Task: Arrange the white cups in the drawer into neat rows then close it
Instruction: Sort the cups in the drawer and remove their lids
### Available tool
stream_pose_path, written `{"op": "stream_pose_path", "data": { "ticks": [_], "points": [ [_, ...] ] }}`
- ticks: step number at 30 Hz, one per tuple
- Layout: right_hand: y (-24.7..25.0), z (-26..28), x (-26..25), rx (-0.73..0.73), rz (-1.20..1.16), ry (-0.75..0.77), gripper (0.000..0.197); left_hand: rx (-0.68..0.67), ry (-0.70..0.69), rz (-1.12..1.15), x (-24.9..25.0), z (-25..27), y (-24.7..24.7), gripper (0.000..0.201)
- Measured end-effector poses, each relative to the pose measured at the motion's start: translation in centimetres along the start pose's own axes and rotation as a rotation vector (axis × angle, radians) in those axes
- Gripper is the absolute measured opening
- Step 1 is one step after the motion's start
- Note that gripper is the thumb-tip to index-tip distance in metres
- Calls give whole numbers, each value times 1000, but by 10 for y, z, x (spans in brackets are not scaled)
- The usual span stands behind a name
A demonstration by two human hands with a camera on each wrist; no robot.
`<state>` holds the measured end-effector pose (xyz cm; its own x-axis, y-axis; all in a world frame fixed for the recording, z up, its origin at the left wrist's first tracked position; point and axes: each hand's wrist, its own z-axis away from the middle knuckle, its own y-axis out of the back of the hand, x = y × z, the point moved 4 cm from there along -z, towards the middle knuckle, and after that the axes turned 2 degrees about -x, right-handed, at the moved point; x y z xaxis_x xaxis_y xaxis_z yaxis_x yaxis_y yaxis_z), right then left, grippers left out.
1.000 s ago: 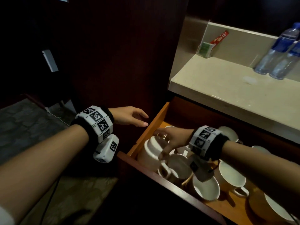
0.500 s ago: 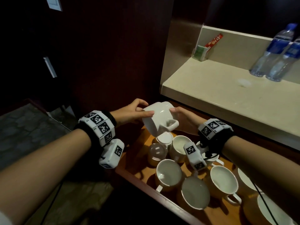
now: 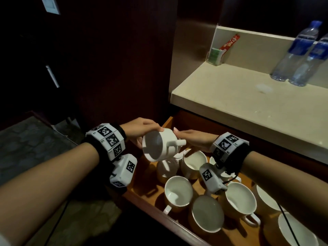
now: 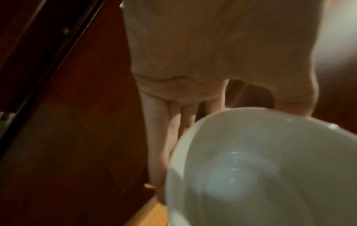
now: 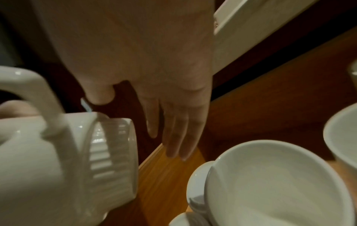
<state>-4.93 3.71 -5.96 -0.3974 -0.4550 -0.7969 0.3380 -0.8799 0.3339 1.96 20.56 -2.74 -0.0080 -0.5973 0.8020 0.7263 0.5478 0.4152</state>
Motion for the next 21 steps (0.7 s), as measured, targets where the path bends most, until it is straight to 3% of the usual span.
{"op": "stream_pose_path", "data": {
  "ticks": [3,4,6,11,15,18,21],
  "points": [
    [13,8,-11,277,121,118,57,10,63,-38,1,-2,-3,35],
    [13,11,-17,305,138,169,54,12,81,-52,2,-1,-4,35],
    [8,17,-27,266,229,222,49,24,108,-54,2,-2,-5,35],
    [-16,20,-45,150,608,143,55,58,138,-74,1,-4,-4,43],
    [-26,13,-50,226,621,120,37,83,156,-97,-2,-4,2,45],
    [-32,7,-49,203,607,99,18,57,191,-154,-7,-1,4,52],
    [-34,0,-37,117,343,32,26,98,217,-129,-12,5,12,60]
  ]
}}
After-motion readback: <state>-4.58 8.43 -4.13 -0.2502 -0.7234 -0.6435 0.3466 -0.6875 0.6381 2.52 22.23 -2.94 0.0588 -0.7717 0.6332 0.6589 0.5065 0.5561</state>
